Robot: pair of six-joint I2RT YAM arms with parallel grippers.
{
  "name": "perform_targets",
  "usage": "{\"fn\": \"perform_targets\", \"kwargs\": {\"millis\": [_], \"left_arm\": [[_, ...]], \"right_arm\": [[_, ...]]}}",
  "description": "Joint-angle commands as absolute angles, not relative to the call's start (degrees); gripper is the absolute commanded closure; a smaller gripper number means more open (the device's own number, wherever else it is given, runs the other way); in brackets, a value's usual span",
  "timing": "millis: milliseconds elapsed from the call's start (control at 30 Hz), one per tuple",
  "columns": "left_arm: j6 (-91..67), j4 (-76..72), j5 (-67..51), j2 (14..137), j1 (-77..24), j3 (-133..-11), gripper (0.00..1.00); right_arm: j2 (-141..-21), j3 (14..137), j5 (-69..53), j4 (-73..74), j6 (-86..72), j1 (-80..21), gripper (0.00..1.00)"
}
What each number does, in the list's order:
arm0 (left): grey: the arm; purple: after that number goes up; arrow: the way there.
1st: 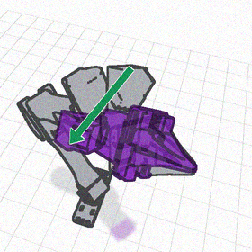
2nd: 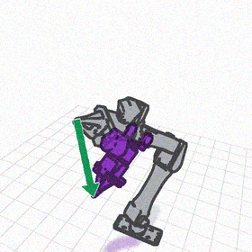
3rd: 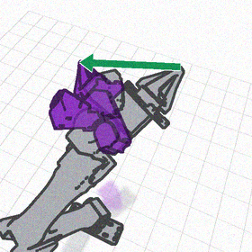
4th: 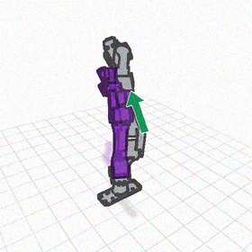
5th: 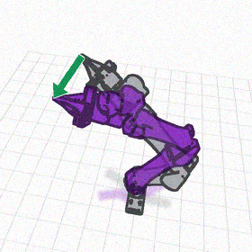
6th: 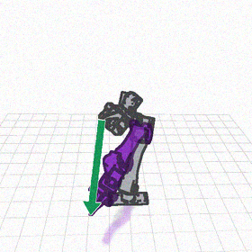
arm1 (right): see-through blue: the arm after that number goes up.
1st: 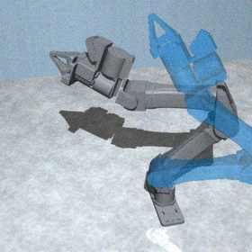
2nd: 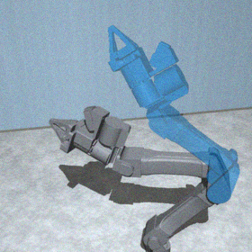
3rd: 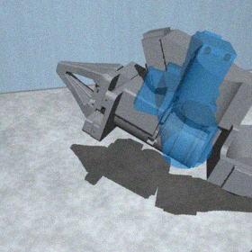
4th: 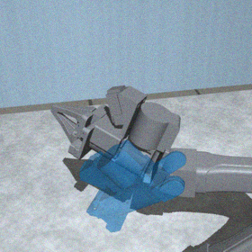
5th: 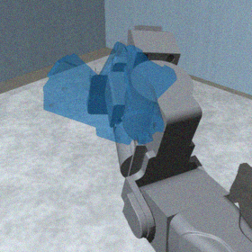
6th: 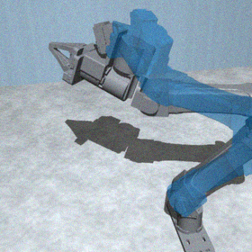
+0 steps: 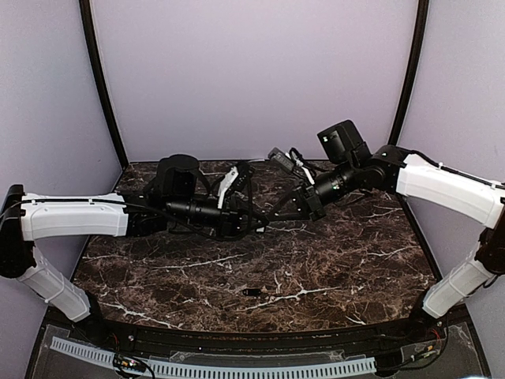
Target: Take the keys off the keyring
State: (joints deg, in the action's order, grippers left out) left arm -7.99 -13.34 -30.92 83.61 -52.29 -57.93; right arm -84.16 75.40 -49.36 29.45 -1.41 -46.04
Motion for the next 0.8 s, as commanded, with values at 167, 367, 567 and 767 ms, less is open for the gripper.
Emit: {"fn": "perform_targets", "kwargs": {"millis": [167,367,567,767], "left_arm": [[-10.93,-15.56,-26.52,82.88,-50.45,-57.60,1.00],[-11.59,-16.78,-26.72,82.46,-50.46,-56.86,1.00],[-12.44,-17.89,-26.89,82.14,-50.27,-56.56,1.00],[-14.21,-20.08,-27.67,80.92,-49.63,-55.38,1.00]], "right_arm": [[-85.82,80.49,-40.45,40.38,7.66,-51.47,1.00],[-84.38,80.98,-31.73,42.56,12.73,-53.76,1.00],[-82.62,79.87,-21.67,42.54,18.49,-57.97,1.00],[-78.36,75.94,-11.77,38.50,22.56,-61.32,1.00]]}}
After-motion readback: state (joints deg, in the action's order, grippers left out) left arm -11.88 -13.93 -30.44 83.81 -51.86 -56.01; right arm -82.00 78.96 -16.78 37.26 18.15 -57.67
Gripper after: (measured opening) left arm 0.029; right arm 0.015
